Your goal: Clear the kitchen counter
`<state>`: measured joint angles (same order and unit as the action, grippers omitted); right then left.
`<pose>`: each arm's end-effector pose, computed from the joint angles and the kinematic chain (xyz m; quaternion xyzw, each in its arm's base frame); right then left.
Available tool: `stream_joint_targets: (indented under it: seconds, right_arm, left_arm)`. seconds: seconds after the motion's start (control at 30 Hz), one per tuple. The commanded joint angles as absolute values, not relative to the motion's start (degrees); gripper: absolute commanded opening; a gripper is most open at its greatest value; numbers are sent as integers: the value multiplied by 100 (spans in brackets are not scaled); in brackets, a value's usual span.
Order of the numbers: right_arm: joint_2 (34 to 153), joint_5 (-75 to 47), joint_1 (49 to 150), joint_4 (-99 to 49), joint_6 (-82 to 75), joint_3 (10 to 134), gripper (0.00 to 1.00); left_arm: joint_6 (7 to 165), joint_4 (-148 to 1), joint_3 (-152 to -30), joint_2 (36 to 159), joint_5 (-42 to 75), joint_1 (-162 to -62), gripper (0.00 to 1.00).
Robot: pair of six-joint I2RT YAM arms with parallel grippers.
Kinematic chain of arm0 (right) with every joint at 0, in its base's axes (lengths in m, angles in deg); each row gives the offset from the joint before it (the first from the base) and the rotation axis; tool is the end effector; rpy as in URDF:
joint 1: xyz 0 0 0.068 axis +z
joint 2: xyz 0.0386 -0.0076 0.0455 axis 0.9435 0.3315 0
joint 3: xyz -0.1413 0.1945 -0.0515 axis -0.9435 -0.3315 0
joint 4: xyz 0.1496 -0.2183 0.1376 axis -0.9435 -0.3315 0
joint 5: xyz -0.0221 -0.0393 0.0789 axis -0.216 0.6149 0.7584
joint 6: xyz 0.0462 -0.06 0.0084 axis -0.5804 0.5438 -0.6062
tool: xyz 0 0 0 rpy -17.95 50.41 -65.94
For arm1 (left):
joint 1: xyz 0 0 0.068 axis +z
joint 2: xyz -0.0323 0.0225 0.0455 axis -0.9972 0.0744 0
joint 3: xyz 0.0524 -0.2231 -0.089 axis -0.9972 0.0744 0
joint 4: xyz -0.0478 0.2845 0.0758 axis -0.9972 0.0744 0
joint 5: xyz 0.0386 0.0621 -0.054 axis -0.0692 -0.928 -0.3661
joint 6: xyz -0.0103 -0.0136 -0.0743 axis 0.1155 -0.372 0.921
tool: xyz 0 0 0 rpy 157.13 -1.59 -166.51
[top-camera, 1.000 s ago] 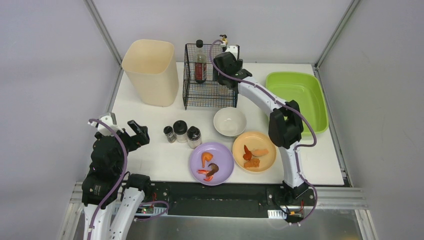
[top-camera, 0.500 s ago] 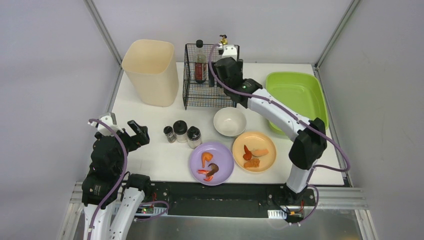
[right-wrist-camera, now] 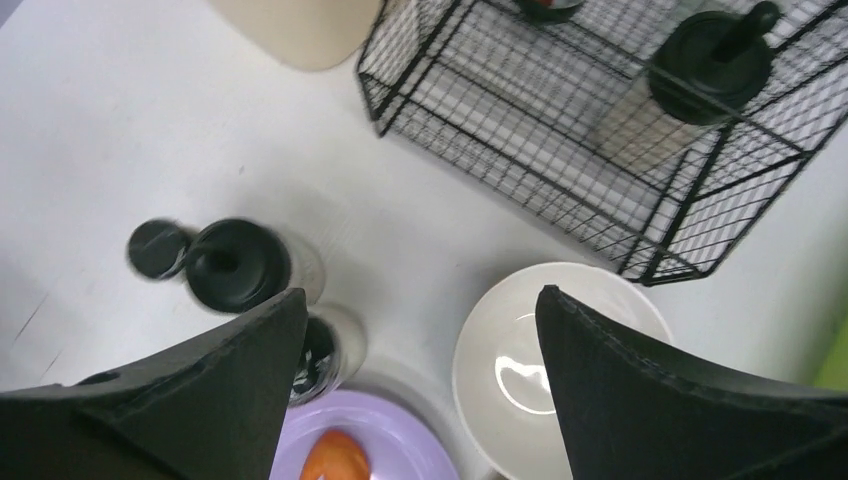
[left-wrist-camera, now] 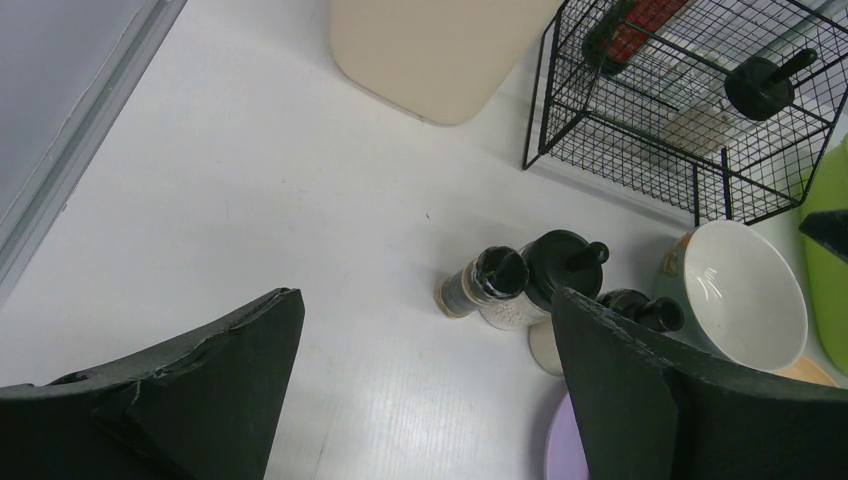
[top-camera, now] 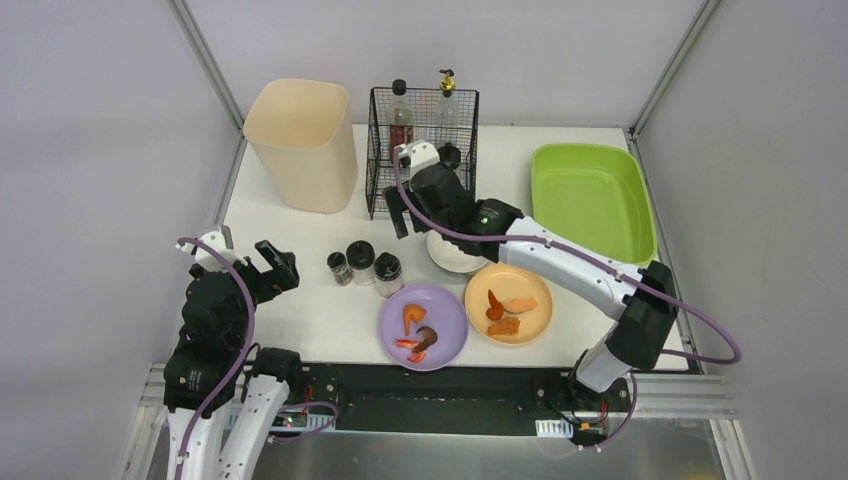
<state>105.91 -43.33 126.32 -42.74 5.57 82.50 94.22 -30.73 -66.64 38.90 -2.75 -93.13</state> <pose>0.2699 0.3529 0.3162 -0.3146 0.7751 0.0924 0.5402 0.1424 -0.0061 0.3550 -0.1453 0.7514 -0.0809 0.6386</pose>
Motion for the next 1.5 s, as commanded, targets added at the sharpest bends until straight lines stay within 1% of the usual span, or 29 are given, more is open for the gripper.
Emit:
stream_joint_targets:
  seconds: [0.0, 0.2, 0.47, 0.97, 1.33, 1.47]
  right_arm:
    - [10174, -3824, 12961, -4432, 625, 8069, 88]
    - [10254, -3228, 13203, -4505, 443, 7784, 93]
    - [10620, -3340, 13408, -4112, 405, 7449, 96]
    - [11533, -3362, 13486, -3710, 87, 7638, 98]
    - [11911, -3511, 13484, -3692, -66, 7734, 92]
    - [12000, -3446, 13489, -3691, -82, 7755, 86]
  left_arm:
    - [9327, -3244, -6643, 3955, -337, -9250, 99]
    - [9324, -3239, -6647, 3969, -322, -9251, 99]
    - [9339, -3244, -6649, 3949, -305, -9251, 99]
    - [9337, -3244, -6645, 3893, -271, -9251, 99]
    - [9334, -3244, -6640, 3884, -235, -9251, 99]
    - [9328, -3240, -6646, 3894, -225, -9252, 99]
